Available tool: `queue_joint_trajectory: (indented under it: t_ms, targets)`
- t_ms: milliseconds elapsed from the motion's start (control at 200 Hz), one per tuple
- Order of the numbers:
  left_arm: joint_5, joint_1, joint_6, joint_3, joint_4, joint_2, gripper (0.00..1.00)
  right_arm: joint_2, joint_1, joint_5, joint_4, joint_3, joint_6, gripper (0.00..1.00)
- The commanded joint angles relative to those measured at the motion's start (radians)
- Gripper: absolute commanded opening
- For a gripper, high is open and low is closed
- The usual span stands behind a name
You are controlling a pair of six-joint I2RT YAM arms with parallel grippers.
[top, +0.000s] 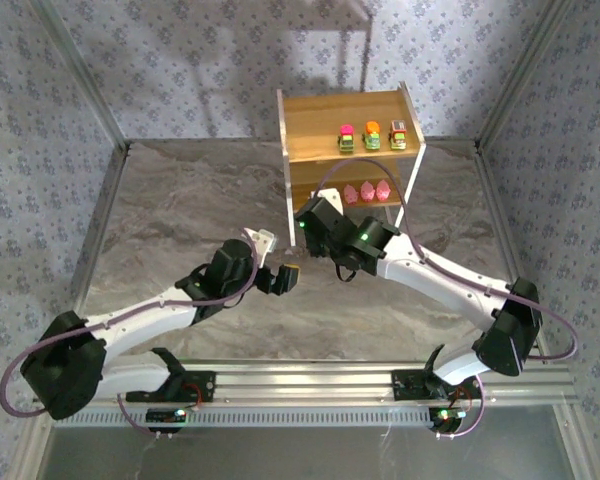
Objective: Place and organize the plastic toys onto the shelf
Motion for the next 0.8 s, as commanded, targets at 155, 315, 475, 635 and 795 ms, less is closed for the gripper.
queue_joint_trajectory:
  t_ms: [155, 315, 475, 635, 795]
  targets:
    - [0.018, -0.018, 0.026, -0.007, 0.053, -0.02, 1.0, -0.026, 0.014, 0.058, -0.067, 0.126, -0.056, 0.36]
    - [0.017, -0.021, 0.03, -0.007, 0.054, -0.021, 1.0, -0.022, 0.014, 0.072, -0.082, 0.175, -0.071, 0.36]
    - [0.017, -0.024, 0.032, -0.009, 0.057, -0.02, 1.0, -0.019, 0.013, 0.079, -0.088, 0.216, -0.084, 0.36]
    - [0.017, -0.025, 0.032, -0.008, 0.058, -0.018, 1.0, -0.007, 0.011, 0.088, -0.099, 0.268, -0.102, 0.36]
    - [0.016, -0.027, 0.033, -0.006, 0.057, -0.017, 1.0, 0.018, 0.002, 0.094, -0.111, 0.331, -0.12, 0.36]
